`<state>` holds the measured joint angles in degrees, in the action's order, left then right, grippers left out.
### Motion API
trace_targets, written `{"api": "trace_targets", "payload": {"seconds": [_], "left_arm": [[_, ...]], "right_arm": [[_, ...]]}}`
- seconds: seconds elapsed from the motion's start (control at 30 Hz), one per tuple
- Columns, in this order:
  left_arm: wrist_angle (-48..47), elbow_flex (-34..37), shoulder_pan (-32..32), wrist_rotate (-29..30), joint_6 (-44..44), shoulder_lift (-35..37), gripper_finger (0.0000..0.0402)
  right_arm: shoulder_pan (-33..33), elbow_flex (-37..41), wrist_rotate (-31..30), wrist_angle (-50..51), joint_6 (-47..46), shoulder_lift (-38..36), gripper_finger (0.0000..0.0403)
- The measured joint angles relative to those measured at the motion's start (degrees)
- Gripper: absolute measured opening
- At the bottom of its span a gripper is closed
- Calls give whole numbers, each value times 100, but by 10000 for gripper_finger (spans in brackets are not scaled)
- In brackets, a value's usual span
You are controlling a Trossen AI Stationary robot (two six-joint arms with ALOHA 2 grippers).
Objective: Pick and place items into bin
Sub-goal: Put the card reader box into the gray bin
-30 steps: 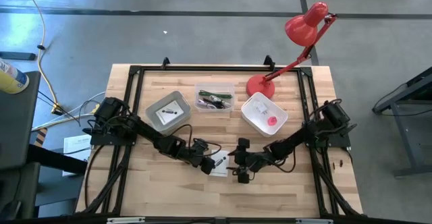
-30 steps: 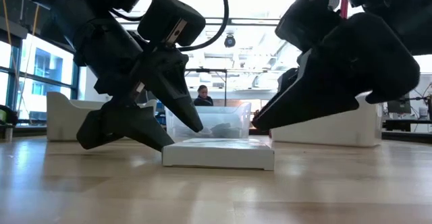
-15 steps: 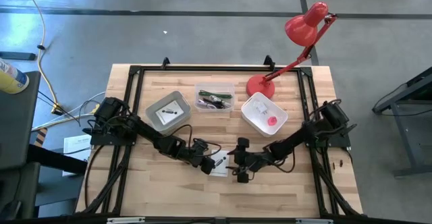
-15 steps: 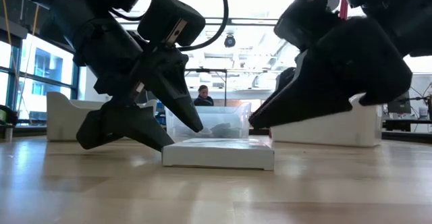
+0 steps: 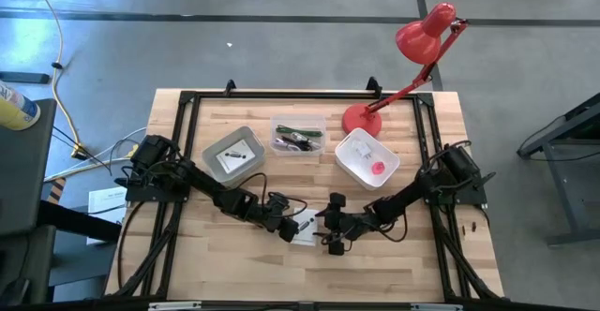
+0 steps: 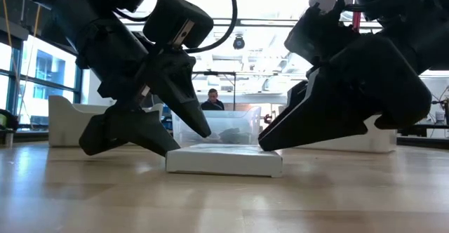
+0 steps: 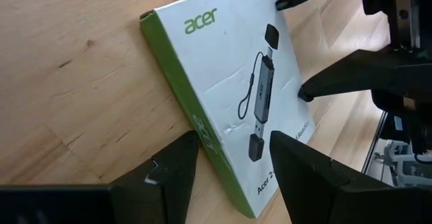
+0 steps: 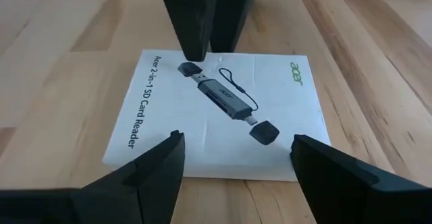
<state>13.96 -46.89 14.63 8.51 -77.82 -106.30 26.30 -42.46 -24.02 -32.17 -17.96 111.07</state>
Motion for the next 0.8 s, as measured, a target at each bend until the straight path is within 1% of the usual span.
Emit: {"api": "trace_targets", "payload": {"seconds": [0.33,0.8], "left_arm": [[89,9,0,-23,-17,0,179],[319,15,-4,-56,-109,-9,179]], "right_arm": [[210,-2,-390,-16,-282,306,259],[229,9,-499,141,-269,318,259]]}}
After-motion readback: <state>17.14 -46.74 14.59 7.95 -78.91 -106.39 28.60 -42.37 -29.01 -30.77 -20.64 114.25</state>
